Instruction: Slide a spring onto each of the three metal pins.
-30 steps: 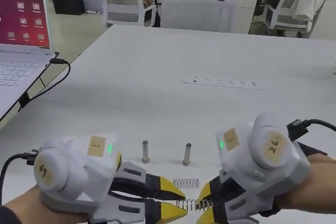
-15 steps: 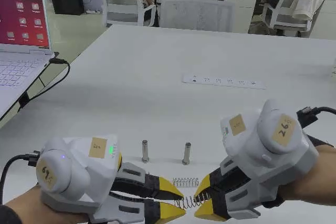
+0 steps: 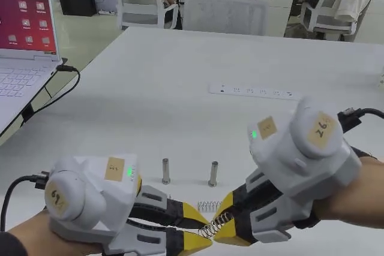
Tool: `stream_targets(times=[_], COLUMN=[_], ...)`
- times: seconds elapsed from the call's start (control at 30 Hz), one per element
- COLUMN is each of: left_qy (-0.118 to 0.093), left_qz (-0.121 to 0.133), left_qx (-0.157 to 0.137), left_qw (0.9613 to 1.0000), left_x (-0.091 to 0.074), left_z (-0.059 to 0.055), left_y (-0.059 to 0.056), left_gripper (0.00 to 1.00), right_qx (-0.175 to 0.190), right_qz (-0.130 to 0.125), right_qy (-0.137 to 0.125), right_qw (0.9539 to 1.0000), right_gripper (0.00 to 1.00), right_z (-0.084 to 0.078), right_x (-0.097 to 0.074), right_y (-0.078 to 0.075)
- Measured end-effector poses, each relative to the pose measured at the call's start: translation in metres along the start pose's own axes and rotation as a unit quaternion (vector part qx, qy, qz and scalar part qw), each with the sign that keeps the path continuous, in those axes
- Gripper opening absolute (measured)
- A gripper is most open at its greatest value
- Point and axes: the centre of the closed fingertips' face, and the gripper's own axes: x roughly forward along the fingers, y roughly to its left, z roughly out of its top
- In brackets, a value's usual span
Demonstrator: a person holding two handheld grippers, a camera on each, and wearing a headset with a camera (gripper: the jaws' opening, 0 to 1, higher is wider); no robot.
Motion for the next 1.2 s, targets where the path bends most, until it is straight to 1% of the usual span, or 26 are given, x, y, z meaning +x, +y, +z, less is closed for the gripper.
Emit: stream_targets(times=[0.3, 0.47, 0.67, 0.73, 0.83, 0.97, 1.2], left_qy=[0.003, 0.003, 0.004, 0.005, 0.007, 0.002, -0.003], left_qz=[-0.002, 0.001, 0.002, 0.001, 0.007, 0.012, 0.027], left_qx=[0.0, -0.003, -0.007, -0.011, -0.013, -0.02, -0.034], left_qw=[1.0, 1.0, 1.0, 0.9999, 0.9999, 0.9997, 0.999], left_x=[0.002, 0.002, 0.002, 0.001, 0.001, -0.001, -0.004], left_z=[-0.002, -0.003, -0.003, -0.003, -0.005, -0.004, -0.007], left_y=[0.001, 0.003, 0.003, 0.004, 0.005, 0.007, 0.015], left_gripper=[0.02, 0.02, 0.03, 0.05, 0.11, 0.14, 0.23], right_qx=[0.0, -0.001, -0.005, -0.007, -0.008, -0.007, -0.003], right_qz=[0.001, -0.001, 0.0, -0.001, -0.003, -0.005, -0.012], right_qy=[0.001, 0.003, 0.012, 0.013, 0.015, 0.019, 0.03], right_qw=[1.0, 1.0, 0.9999, 0.9999, 0.9999, 0.9998, 0.9995], right_gripper=[0.08, 0.08, 0.08, 0.08, 0.08, 0.08, 0.08], right_z=[0.007, 0.008, 0.008, 0.008, 0.009, 0.007, 0.0], right_x=[0.002, 0.003, 0.004, 0.003, 0.002, 0.002, -0.001], right_y=[0.0, -0.001, -0.001, -0.002, -0.003, -0.005, -0.01])
